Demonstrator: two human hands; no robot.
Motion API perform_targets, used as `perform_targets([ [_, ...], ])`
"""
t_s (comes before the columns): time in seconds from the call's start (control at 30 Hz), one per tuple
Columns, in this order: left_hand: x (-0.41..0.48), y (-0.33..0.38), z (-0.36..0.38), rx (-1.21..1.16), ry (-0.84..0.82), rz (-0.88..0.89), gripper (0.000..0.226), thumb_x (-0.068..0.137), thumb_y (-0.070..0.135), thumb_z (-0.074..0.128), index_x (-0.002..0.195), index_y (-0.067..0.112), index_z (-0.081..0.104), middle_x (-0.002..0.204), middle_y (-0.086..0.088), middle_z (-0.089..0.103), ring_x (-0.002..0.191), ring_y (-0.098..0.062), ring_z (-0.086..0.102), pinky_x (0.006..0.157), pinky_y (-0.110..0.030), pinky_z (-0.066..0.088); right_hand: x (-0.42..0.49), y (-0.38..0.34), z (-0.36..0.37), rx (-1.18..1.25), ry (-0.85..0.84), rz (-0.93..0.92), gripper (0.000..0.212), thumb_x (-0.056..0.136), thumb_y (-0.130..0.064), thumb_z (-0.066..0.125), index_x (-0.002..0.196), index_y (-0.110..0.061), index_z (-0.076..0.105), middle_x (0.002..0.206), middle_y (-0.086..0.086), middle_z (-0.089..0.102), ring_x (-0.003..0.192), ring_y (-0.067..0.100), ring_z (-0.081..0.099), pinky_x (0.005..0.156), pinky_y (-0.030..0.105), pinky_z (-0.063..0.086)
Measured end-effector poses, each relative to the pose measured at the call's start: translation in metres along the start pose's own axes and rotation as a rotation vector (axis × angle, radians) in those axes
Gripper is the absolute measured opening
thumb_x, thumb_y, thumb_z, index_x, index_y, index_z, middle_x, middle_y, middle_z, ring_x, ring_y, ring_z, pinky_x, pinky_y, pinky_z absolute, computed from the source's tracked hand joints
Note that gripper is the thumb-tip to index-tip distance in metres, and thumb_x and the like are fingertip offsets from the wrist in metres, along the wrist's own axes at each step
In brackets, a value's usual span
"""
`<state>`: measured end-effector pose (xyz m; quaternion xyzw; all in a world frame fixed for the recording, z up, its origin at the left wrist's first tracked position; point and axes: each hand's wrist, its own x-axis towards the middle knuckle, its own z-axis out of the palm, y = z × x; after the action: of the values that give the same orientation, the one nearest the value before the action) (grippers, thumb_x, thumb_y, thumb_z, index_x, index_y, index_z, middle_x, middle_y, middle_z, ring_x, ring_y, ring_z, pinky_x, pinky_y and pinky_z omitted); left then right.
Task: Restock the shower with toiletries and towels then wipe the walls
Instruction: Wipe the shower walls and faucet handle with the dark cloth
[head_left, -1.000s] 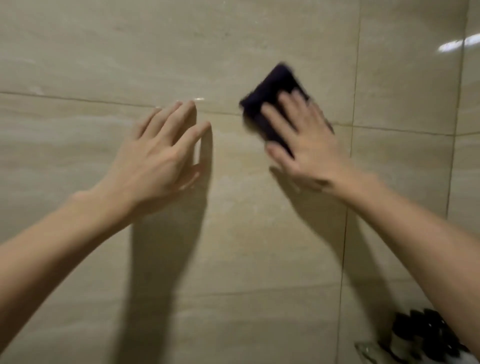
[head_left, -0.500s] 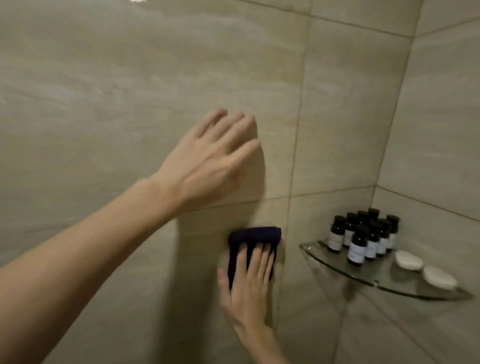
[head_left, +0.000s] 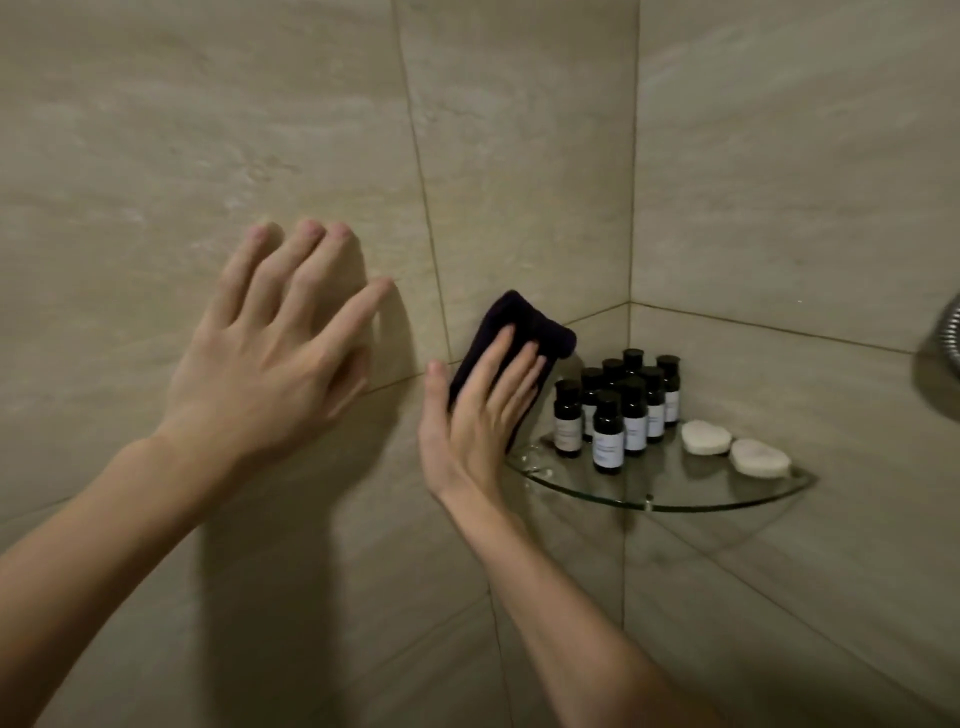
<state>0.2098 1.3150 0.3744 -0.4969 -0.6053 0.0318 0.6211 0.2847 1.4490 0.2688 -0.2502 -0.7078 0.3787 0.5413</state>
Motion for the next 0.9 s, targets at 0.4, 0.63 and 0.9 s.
perform_targets([
  [0.4, -0.001, -0.001, 0.003, -0.043, 0.042, -0.012, 0.051, 0.099, 0.037, 0.048, 0.145, 0.015, 0.052, 0.156, -0.026, 0.037, 0.145, -0.045, 0.034, 0.122, -0.058, 0.022, 0.033, -0.059, -0.015, 0.162, 0.023, 0.431, 0.083, 0.101, -0.062, 0.025, 0.158, -0.02, -0.019, 0.162, 0.011, -0.031, 0.149, 0.024, -0.032, 0.122, 0.049, -0.014],
  [0.63, 0.0, -0.002, 0.001, -0.059, 0.046, 0.003, 0.054, 0.098, 0.038, 0.051, 0.146, 0.014, 0.051, 0.156, -0.027, 0.036, 0.145, -0.045, 0.034, 0.121, -0.058, 0.022, -0.003, -0.049, -0.022, 0.281, -0.045, 0.497, 0.083, 0.102, -0.056, 0.033, 0.157, -0.023, -0.019, 0.165, 0.003, -0.025, 0.153, 0.019, -0.021, 0.126, 0.045, -0.003],
  [0.9, 0.03, 0.005, -0.01, -0.244, 0.091, 0.026, 0.031, 0.098, 0.029, 0.053, 0.116, 0.011, 0.07, 0.128, -0.019, 0.063, 0.12, -0.042, 0.056, 0.112, -0.054, 0.033, 0.028, -0.07, -0.03, 0.331, -0.13, 0.706, 0.082, 0.1, -0.061, 0.029, 0.157, -0.027, -0.02, 0.163, 0.011, -0.029, 0.151, 0.029, -0.024, 0.123, 0.053, -0.009],
])
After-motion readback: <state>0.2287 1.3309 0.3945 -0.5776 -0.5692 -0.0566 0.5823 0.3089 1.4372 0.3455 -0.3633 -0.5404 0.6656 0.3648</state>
